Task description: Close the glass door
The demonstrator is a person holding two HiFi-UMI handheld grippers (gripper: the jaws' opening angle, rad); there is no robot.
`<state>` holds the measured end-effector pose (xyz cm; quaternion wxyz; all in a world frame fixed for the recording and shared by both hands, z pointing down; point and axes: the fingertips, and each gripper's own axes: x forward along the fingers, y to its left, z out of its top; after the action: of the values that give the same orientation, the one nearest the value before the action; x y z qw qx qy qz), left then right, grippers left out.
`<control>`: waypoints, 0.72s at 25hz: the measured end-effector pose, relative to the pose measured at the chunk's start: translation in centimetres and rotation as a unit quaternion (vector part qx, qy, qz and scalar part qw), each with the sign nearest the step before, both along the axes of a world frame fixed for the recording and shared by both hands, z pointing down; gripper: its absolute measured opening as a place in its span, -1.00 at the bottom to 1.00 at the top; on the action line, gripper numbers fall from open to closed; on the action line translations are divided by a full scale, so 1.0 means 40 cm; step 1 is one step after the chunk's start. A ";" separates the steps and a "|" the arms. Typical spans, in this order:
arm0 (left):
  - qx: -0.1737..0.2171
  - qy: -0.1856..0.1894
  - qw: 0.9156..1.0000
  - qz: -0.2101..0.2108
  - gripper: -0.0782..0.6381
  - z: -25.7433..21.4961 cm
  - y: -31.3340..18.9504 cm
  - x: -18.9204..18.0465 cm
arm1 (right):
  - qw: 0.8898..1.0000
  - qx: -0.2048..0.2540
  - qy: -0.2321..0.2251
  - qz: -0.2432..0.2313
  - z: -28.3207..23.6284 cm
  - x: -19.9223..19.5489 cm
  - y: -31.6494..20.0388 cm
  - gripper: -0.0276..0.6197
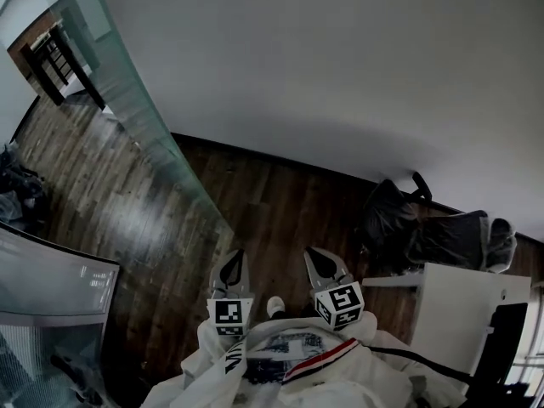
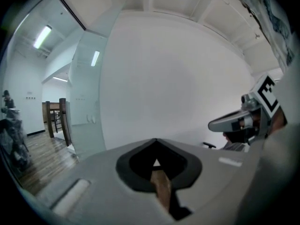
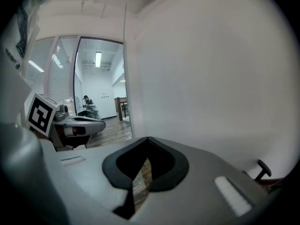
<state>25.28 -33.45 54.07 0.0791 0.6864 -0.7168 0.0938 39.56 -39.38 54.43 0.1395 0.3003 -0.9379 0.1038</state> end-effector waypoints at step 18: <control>0.007 -0.036 0.965 -0.261 -0.78 -0.022 0.018 -0.340 | 0.975 0.009 -0.022 -0.223 0.003 -0.435 -0.192 -0.90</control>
<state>11.66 -32.74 53.20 0.0702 0.4724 -0.8739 0.0901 22.16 -47.07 54.56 0.1362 0.0830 -0.9848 0.0685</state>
